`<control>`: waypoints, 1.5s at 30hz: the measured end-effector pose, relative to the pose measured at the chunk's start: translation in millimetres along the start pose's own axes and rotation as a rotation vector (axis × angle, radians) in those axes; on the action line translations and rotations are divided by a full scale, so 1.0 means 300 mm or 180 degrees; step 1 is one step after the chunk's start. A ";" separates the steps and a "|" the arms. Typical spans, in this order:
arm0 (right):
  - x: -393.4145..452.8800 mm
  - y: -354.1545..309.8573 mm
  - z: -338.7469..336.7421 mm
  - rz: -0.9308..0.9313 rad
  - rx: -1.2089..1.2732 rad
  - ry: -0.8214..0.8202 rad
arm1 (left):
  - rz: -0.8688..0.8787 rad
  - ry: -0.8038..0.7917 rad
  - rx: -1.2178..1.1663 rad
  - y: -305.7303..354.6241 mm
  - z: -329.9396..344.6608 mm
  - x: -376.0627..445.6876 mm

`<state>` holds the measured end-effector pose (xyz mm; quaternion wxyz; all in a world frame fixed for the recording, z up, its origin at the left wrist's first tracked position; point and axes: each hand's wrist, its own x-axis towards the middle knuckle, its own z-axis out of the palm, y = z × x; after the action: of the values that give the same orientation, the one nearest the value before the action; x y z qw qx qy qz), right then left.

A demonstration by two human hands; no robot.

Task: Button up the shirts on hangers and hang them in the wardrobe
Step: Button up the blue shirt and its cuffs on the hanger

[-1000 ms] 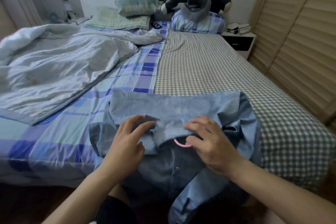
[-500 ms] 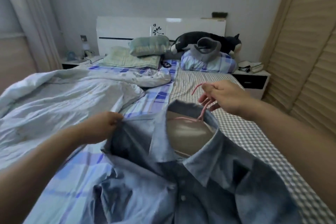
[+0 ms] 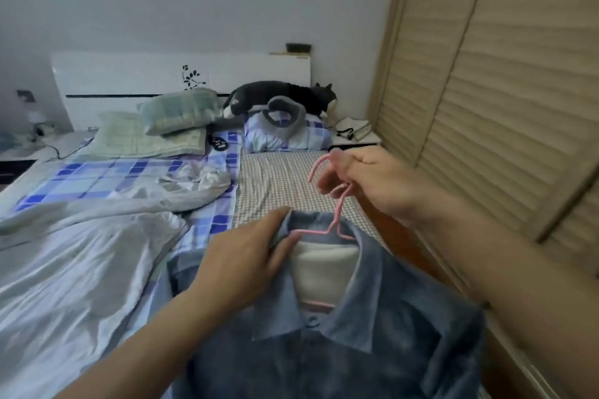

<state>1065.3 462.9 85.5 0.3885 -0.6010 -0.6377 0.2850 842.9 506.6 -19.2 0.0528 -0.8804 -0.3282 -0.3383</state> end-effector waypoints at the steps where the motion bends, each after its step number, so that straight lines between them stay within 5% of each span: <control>1: -0.007 -0.067 -0.073 -0.0014 0.0179 0.0273 | 0.0025 0.0139 -0.0067 0.053 -0.075 0.092; 5: -0.147 -0.252 -0.370 -0.0274 -0.0052 0.0973 | 0.0100 0.0341 -0.0408 0.251 -0.342 0.419; 10: -0.468 -0.243 -0.624 -0.0419 -0.2018 0.1246 | 0.0472 0.0729 -0.0668 0.418 -0.514 0.672; 15: -0.634 -0.296 -0.908 -0.0437 -0.2170 0.1909 | 0.1462 0.0906 0.0138 0.620 -0.525 0.866; 20: -0.792 -0.383 -1.138 -0.0462 -0.2384 0.1785 | 0.1685 0.1000 -0.0517 0.895 -0.502 1.021; 24: -0.840 -0.384 -1.246 -0.0352 -0.3522 0.1490 | 0.1711 0.0965 -0.1184 1.140 -0.425 1.118; 30: -1.012 -0.229 -1.476 -0.0483 -0.2123 0.1743 | 0.1526 0.0486 -0.2427 1.317 -0.231 1.261; 35: -1.119 -0.170 -1.608 -0.0115 -0.2128 0.2273 | 0.2210 0.0237 -0.3276 1.568 -0.130 1.332; 40: -1.243 -0.094 -1.728 0.0371 -0.2385 0.2505 | 0.2864 -0.0181 -0.3258 1.780 0.004 1.427; 45: -1.365 -0.090 -1.812 0.0914 -0.2399 0.2701 | 0.3137 -0.0012 -0.3504 2.023 0.139 1.540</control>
<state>1496.3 -1.0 336.6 0.3268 -0.8397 -0.3958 -0.1773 1495.4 297.6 318.4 -0.2513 -0.8253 0.3223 -0.3896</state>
